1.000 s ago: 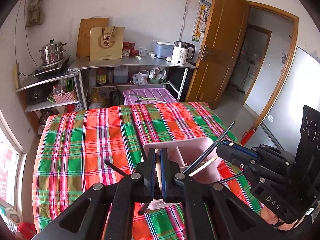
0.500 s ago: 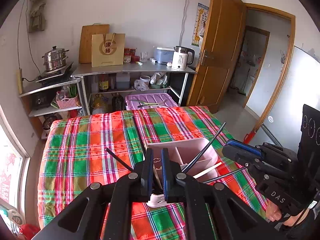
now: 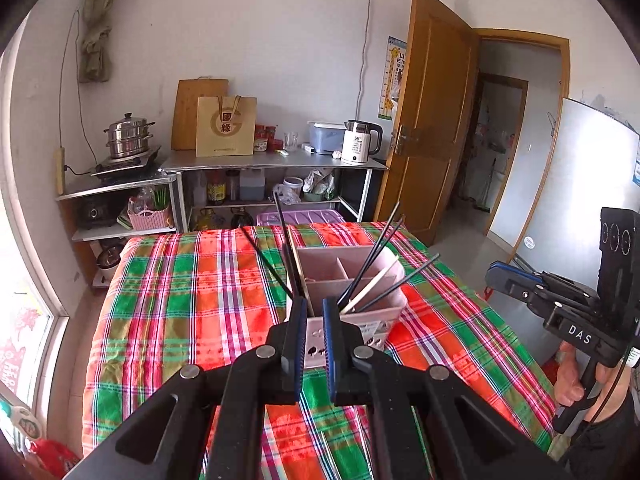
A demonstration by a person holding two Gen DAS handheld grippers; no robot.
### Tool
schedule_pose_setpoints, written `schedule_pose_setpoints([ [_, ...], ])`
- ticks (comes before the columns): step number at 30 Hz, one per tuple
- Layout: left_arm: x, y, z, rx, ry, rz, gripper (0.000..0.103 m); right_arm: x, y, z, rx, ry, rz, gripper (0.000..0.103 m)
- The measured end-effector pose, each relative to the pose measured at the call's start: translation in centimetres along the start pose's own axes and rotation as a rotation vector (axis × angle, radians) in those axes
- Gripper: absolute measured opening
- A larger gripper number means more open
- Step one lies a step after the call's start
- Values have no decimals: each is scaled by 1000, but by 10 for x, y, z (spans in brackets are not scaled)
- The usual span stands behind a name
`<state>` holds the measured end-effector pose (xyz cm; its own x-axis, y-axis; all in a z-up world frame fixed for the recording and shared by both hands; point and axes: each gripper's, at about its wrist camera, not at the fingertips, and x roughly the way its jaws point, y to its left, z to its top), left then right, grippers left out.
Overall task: Organize utensils
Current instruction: 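Lower the wooden chopsticks into the basket compartments and open both tools, then move both tools back to the table and close the left tool on a metal chopstick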
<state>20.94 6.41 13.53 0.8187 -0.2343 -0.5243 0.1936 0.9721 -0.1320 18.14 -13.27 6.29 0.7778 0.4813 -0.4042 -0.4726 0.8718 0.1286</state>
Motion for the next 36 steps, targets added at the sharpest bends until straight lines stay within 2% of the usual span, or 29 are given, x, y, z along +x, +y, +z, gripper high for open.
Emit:
schedule_pose_setpoints([
  [8,-17,-2,-75,-15,33,16,7,-19,8,-52,12,54,7,11],
  [14,-14,1,-113,-41,91,10,7,-16,8,-78,47,98,19,11],
  [24,10,-3,-137,-42,178,6,7,-8,5,-94,69,136,29,11],
  [26,17,-4,-139,-43,193,4,9,-4,5,-97,71,147,31,11],
  [28,23,-4,-141,-43,207,3,16,0,6,-100,74,160,35,11],
  [30,31,-4,-144,-46,225,0,19,5,6,-103,76,173,38,11],
  [36,66,-5,-156,-66,313,-9,19,18,7,-112,87,204,54,11],
])
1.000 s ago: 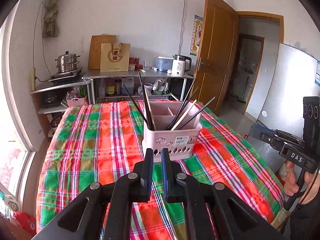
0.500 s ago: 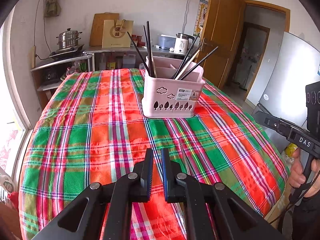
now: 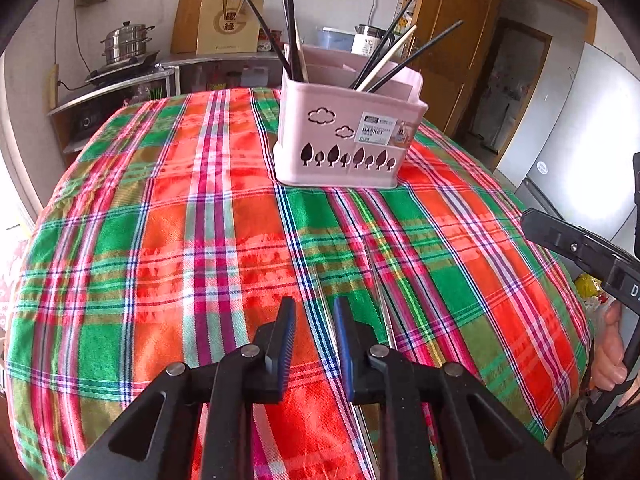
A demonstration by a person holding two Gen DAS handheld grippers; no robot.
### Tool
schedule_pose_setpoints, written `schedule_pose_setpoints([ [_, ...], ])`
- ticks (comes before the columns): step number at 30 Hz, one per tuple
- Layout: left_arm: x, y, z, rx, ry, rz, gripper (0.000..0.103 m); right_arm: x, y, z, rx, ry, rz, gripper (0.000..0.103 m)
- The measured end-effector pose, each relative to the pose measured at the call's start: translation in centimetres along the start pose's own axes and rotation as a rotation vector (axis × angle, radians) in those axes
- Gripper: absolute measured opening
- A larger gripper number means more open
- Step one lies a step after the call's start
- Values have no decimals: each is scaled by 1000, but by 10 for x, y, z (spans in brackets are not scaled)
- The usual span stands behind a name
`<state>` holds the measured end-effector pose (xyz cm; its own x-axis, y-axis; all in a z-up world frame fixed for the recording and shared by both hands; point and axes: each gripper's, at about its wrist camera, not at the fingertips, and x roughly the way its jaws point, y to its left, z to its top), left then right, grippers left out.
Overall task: Organize utensils
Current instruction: 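Move both tools back to the table and close the left tool on a metal chopstick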
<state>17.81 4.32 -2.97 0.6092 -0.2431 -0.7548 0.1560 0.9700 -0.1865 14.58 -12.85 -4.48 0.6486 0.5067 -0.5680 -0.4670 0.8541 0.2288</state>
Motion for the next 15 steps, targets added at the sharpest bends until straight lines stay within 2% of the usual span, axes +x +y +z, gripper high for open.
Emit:
schedule_pose_setpoints([
  [3,17,1,-1,-23,43,-25,19,7,1,-1,2,14,3,11],
  [6,30,-2,-2,-21,75,-15,19,14,2,-2,3,27,9,11],
  [9,35,-5,-3,8,67,10,19,22,3,-3,4,42,13,11],
  [12,37,-4,-1,30,56,58,7,31,5,-3,7,59,22,11],
  [15,37,5,1,24,48,62,5,43,8,-3,8,79,28,11],
])
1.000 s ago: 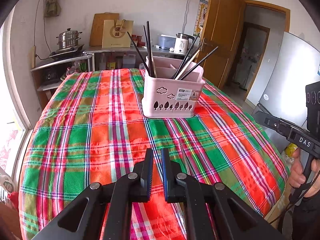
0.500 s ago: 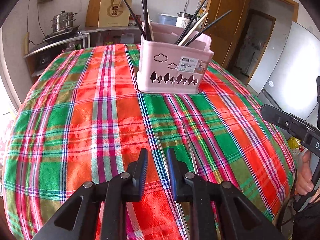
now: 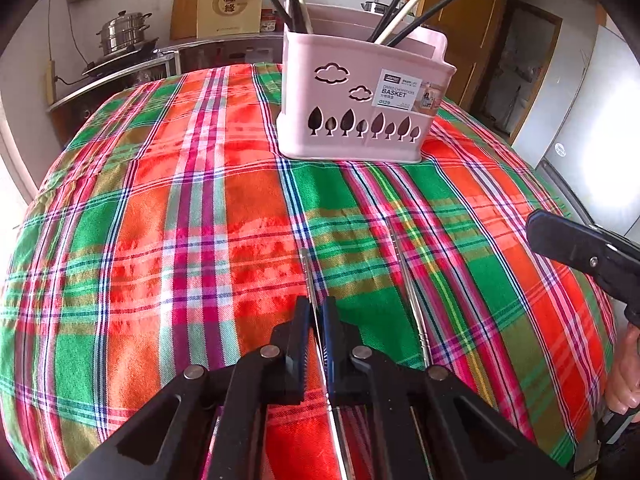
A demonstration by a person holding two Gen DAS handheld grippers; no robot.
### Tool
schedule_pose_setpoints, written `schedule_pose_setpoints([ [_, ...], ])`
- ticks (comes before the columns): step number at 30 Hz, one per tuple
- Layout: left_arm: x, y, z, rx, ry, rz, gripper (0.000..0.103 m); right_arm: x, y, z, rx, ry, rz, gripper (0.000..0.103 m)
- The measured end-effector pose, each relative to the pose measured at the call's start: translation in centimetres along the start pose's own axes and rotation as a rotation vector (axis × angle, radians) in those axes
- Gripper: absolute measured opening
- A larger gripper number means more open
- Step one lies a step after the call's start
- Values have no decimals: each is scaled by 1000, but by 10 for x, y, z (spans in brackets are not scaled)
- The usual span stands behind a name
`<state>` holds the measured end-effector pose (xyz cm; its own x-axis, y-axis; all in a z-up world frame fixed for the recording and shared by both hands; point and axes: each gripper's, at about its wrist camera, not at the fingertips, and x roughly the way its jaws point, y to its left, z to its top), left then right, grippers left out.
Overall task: Organize utensils
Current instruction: 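Move both tools back to the table and close the left tool on a metal chopstick, then close the right tool on a metal chopstick while the left tool lifts its own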
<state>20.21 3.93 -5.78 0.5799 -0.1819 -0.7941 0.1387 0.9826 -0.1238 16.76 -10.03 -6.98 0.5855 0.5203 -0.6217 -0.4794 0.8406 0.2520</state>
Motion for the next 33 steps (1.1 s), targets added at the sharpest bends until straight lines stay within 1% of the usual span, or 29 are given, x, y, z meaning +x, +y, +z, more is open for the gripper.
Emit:
schedule_pose_setpoints([
  [3,1,12,4,-3,-7,45,5,15,2,0,-4,32,8,11],
  [5,2,24,7,-33,-12,47,5,27,3,1,-5,59,8,11],
  [8,2,40,11,-83,-16,73,5,46,6,4,-9,98,-2,11],
  [10,1,48,13,-116,-15,58,5,58,5,6,-8,123,-14,11],
  [12,1,53,14,-126,-9,55,5,68,3,9,-4,141,-26,11],
  [14,0,55,16,-126,-2,61,5,75,2,12,3,156,-30,11],
  [16,1,58,21,-124,11,51,5,82,2,14,7,171,-36,11],
  [19,6,59,28,-105,23,56,5,91,2,15,9,194,-51,11],
  [21,12,60,33,-99,44,52,5,93,5,16,-4,193,-57,11],
  [26,19,55,42,-50,65,67,6,99,11,20,-18,200,-70,11],
  [33,28,59,53,-36,83,53,6,105,11,27,-17,226,-76,9],
])
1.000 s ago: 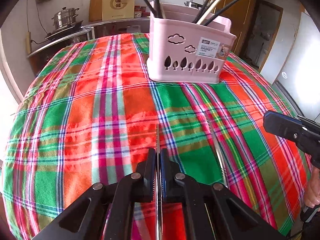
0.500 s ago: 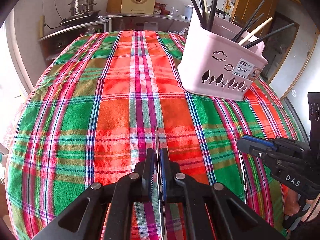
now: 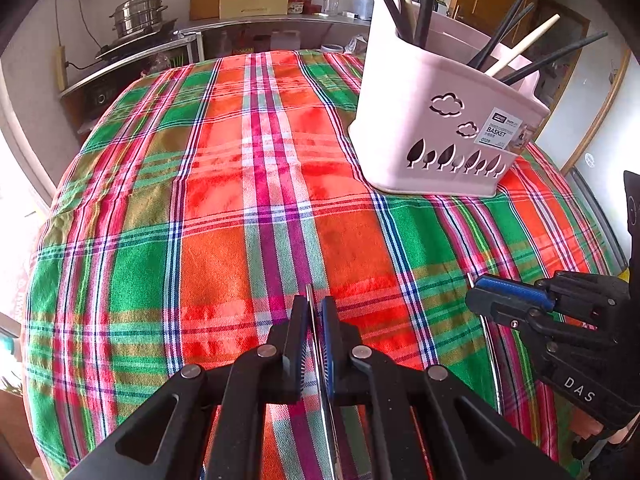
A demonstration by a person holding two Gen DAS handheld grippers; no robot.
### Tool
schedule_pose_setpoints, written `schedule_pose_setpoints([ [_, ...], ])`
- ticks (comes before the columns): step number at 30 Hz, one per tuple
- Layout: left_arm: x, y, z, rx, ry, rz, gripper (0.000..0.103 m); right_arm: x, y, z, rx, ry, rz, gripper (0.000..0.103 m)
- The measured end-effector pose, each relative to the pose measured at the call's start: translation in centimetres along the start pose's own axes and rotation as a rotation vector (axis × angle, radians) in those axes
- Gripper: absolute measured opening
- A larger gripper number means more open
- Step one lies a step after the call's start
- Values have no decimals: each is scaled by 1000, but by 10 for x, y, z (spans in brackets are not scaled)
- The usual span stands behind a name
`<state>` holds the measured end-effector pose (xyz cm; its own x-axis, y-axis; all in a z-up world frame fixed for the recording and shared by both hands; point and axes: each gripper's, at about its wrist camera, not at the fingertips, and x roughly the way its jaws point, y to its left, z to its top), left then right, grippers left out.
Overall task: Organize utensils
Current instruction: 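Close the right tool on a metal chopstick while the left tool lifts its own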
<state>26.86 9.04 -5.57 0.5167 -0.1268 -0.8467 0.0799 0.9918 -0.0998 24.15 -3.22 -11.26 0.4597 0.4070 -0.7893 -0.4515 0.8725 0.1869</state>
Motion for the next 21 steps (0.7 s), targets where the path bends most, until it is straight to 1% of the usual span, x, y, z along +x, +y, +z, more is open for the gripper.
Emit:
schedule_pose_setpoints([
  [5,1,-4,2,23,8,24,6,0,0,2,1,16,-8,7],
  [7,2,-4,4,22,11,28,4,0,0,3,3,18,-7,6],
  [11,1,0,6,-7,21,-5,3,-1,-2,6,3,19,1,5],
  [16,-9,4,12,-22,2,-36,3,-17,-1,10,-8,-22,10,5],
  [21,-41,1,20,-21,-65,-55,3,-47,2,20,-27,-95,20,4],
])
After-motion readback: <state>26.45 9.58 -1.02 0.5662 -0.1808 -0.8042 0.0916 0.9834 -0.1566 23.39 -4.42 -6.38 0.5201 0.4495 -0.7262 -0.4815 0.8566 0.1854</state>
